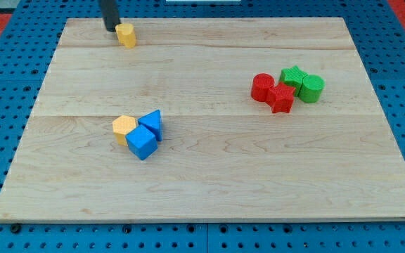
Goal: Move the yellow heart towards the the blue triangle
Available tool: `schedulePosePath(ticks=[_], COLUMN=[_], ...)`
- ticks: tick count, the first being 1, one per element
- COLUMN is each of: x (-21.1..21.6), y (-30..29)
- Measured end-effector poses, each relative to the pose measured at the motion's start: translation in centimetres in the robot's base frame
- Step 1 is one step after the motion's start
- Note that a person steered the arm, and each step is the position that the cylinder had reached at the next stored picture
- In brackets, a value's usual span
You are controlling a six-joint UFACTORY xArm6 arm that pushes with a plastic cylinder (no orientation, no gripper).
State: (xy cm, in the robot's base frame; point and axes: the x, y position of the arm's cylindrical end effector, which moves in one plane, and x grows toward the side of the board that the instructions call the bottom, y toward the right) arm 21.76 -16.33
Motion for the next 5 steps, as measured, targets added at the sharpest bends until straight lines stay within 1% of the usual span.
schedulePosePath(ticks=[1,2,3,4,5], x=[1.5,5.1,7.9,9.3,9.3], y=[3.8,5.6,4.9,4.8,4.8])
